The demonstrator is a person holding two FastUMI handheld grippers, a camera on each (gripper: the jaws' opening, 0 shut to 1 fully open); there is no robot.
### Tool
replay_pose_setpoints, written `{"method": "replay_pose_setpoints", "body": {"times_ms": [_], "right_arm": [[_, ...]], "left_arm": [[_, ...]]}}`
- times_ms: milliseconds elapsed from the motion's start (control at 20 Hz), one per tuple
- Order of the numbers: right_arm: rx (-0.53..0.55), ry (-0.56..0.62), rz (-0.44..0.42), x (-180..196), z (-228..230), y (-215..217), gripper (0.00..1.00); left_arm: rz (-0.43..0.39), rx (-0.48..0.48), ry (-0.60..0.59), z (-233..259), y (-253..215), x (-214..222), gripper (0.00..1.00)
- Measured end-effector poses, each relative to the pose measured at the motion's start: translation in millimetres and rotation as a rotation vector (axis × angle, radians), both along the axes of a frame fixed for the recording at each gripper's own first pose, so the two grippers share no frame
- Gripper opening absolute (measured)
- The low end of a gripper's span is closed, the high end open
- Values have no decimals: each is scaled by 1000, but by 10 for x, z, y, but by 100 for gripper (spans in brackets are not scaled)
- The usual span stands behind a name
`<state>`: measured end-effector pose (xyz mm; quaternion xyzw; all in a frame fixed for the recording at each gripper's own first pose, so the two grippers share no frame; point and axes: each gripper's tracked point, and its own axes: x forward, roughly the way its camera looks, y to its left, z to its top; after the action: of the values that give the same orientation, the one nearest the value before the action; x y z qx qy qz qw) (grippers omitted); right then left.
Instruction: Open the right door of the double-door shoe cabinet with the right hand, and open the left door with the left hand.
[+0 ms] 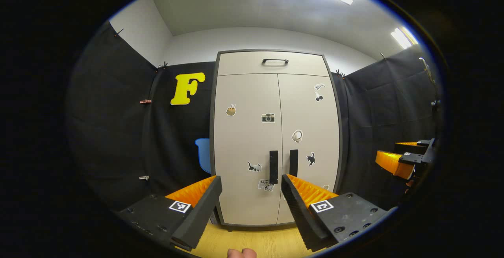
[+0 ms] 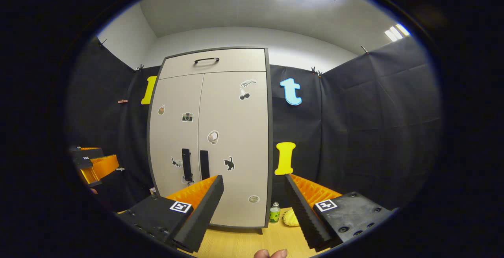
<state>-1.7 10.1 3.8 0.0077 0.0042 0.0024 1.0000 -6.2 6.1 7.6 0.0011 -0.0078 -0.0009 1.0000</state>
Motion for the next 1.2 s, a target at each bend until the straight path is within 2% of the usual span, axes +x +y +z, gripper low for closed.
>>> {"method": "replay_pose_setpoints", "body": {"times_ms": [400, 650, 950, 1200], "right_arm": [[-3, 25, 58, 317, -26, 420, 98], [8, -8, 88, 750, 5, 820, 97], [6, 21, 144, 1335, -339, 1255, 98], [-9, 19, 153, 1805, -533, 1462, 97]], "left_arm": [[9, 9, 7, -33, 71, -43, 95], [20, 22, 24, -107, 178, -69, 95], [36, 20, 41, -215, 239, -92, 95], [47, 15, 61, -301, 253, -104, 95]]}}
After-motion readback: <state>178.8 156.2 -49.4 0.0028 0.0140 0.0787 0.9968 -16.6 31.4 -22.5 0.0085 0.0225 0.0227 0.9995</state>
